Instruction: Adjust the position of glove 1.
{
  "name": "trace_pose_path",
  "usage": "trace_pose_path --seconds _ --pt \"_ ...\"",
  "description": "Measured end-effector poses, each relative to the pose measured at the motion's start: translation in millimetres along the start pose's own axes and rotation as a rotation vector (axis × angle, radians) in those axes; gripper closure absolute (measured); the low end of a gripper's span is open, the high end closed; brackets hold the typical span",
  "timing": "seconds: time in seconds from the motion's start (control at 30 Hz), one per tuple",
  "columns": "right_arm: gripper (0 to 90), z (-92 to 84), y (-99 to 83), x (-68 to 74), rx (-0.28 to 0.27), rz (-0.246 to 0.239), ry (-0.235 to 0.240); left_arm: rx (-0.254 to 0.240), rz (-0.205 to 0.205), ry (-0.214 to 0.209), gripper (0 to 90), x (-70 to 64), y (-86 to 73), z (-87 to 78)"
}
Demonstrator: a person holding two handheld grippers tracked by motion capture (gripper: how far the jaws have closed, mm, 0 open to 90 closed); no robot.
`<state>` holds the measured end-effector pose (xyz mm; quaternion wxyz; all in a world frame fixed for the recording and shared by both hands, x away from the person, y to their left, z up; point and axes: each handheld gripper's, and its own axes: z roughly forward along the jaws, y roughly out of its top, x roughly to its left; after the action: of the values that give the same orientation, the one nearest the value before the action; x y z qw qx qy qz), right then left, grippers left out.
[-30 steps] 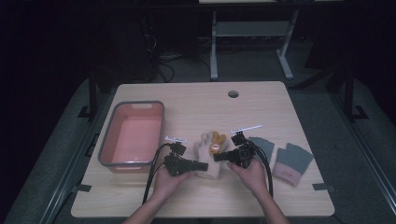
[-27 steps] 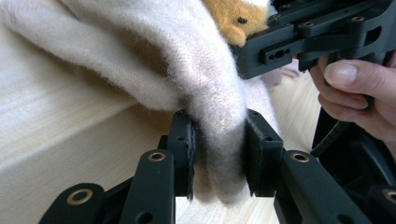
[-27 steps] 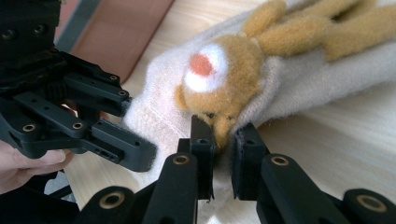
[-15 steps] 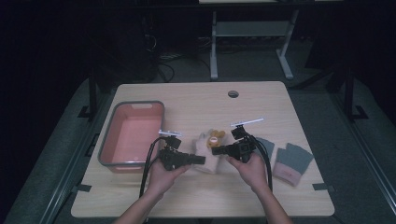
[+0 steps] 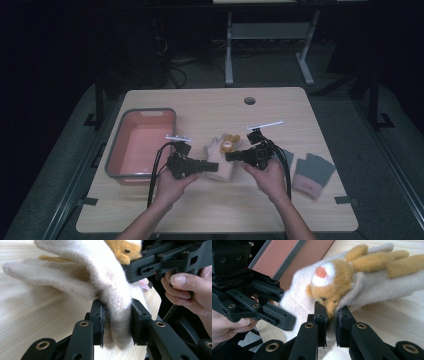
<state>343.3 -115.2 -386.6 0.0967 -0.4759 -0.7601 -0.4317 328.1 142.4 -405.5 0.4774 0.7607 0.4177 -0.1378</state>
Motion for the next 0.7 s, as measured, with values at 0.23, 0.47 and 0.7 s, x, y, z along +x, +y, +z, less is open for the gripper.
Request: trace_pose_path --seconds 0.23,0.47,0.7 --pt "81.5 -3.5 8.4 3.7 -0.001 0.007 0.005 -0.012 -0.002 -0.012 67.7 -0.2 7.0 -5.5" --pt "81.8 -4.7 18.8 11.4 0.001 -0.015 0.006 -0.023 0.009 -0.013 67.8 -1.0 11.0 -13.6" --pt "81.8 -5.3 23.4 14.1 0.003 -0.022 0.010 -0.034 0.013 -0.004 67.9 -3.5 13.9 -18.7"
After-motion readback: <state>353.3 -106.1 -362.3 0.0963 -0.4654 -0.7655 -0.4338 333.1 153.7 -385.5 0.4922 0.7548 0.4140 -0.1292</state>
